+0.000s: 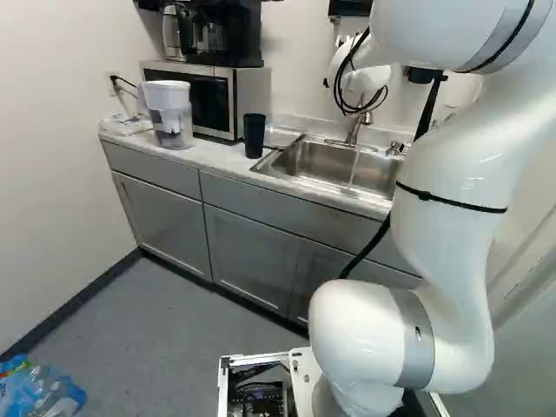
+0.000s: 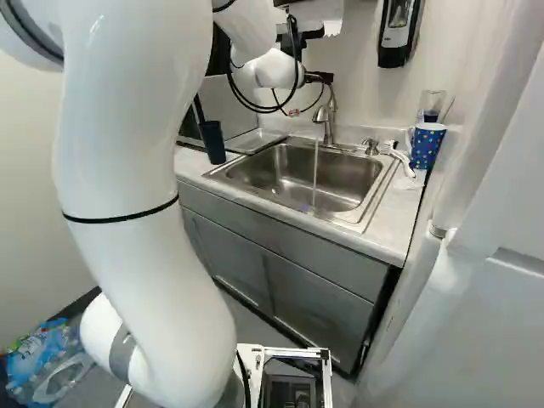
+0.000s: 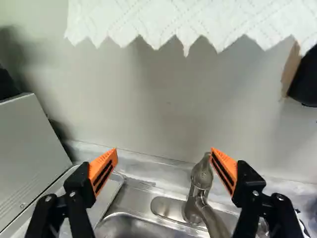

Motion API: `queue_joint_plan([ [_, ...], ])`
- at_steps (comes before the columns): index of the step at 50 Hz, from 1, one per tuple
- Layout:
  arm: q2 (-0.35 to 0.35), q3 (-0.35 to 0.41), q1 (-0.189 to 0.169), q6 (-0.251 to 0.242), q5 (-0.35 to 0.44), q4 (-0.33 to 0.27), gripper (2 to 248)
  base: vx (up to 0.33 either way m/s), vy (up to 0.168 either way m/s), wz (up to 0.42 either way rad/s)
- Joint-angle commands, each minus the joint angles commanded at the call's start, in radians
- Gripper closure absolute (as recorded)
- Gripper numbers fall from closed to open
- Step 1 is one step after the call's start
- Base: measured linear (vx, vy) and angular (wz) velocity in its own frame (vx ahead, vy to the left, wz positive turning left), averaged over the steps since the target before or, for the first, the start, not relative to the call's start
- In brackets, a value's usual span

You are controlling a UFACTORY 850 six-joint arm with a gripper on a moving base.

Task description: Rinse the cup and place it in the tray

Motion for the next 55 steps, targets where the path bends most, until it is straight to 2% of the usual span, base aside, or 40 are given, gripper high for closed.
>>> queue_joint_plan([
  [28, 0.055, 0.056, -0.004, 0.000, -0.022, 0.000, 3, 0.000, 0.000, 0.000],
  [55, 0.112, 0.117, -0.031, 0.000, -0.054, 0.000, 3, 0.000, 0.000, 0.000],
])
